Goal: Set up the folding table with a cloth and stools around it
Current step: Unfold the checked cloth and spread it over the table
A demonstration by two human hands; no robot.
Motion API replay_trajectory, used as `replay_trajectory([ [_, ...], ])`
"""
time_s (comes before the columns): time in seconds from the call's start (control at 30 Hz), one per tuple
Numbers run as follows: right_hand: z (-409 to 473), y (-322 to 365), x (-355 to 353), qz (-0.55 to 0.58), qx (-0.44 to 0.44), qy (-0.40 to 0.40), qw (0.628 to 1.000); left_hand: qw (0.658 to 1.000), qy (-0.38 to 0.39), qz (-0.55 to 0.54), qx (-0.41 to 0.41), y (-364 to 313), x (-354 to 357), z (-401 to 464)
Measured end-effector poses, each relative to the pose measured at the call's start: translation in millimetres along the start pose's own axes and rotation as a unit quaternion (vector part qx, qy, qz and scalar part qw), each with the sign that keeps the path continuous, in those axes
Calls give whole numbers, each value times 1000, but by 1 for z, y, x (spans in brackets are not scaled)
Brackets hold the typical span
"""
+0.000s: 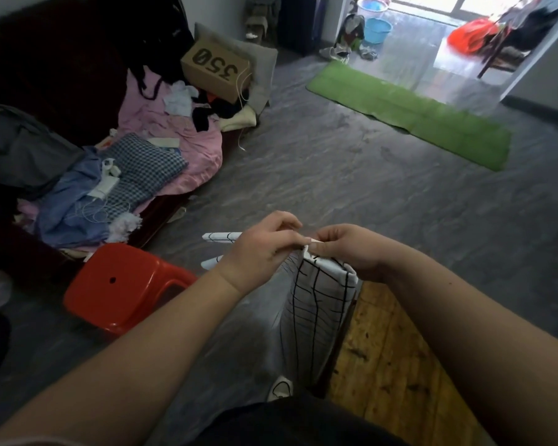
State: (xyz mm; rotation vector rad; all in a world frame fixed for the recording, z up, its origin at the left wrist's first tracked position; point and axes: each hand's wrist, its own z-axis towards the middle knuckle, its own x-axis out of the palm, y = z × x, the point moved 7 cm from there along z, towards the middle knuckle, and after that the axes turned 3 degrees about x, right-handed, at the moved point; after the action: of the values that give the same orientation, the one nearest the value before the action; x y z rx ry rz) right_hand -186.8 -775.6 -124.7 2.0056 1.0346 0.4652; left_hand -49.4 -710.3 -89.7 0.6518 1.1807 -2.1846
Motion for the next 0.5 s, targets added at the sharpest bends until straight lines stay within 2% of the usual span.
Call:
replay_trajectory([
  [0.13, -4, -8, -28, 2, 15, -103, 995, 999, -40, 34, 11, 2, -4, 6],
  [0.3, -18, -3, -75, 6, 17, -232, 972, 996, 44, 45, -69, 10, 5, 12],
  [0.5, -20, -4, -109, 114, 54, -319, 939, 991, 97, 46, -80, 27, 9, 18],
])
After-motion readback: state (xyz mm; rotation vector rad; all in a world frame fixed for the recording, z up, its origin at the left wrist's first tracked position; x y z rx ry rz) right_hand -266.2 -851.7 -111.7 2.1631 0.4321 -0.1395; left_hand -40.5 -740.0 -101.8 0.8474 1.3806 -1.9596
